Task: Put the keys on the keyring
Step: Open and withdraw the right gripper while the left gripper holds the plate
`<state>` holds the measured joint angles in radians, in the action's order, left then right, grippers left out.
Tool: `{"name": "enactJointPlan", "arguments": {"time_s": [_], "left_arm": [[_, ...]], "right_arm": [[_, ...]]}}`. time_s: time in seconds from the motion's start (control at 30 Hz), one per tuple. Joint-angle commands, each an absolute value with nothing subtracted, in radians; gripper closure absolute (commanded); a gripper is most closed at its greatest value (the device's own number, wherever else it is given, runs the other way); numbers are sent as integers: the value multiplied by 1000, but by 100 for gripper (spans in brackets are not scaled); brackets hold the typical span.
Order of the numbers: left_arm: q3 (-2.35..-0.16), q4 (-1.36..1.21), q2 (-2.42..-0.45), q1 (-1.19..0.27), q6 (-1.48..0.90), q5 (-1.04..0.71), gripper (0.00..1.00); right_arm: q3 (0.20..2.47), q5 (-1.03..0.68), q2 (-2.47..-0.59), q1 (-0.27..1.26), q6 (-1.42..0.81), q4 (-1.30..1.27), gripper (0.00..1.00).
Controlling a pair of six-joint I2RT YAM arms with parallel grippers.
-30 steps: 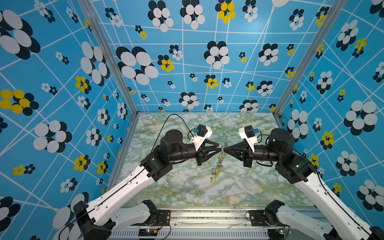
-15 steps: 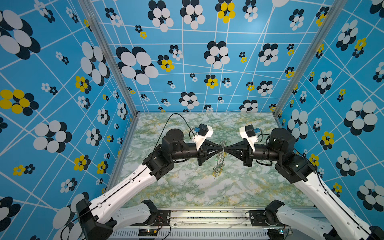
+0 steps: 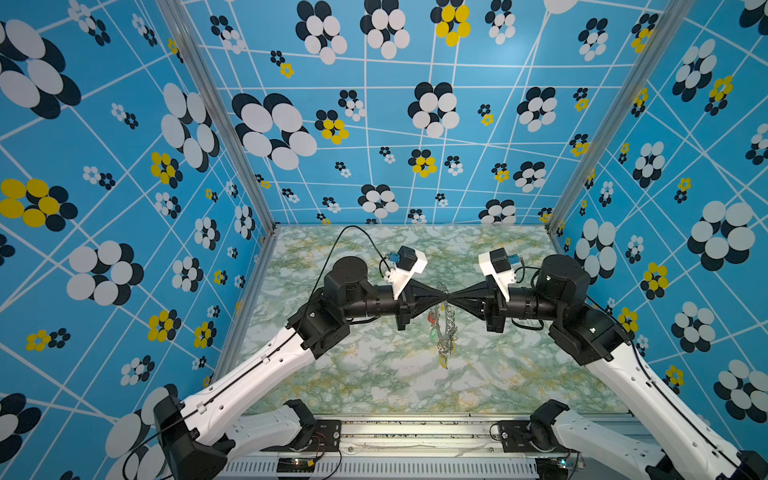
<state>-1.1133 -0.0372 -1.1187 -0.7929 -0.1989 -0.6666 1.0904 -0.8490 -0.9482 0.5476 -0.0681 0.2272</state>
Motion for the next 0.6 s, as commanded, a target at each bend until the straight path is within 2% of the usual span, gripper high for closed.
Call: {"name": "enactJointPlan", "arguments": {"time_s": [0.0,0.23,0.4,0.57], "left_arm": [[-1130,-86,-1129,-801,-202,-700,100],[-1132,-84,-1117,-802,-181,-683,100],[-1138,-10,-1095,-803,-117,-634,100],[-1151,54,-1083,-802,-65,-608,100]], "right_arm": [[1097,-873,-952,548,-78,185,100],[1096,-857,-956,546,-68,217,100],[1119,-801,-935,547,2,331,83],[1140,-763,-924,546,49,413,74]]}}
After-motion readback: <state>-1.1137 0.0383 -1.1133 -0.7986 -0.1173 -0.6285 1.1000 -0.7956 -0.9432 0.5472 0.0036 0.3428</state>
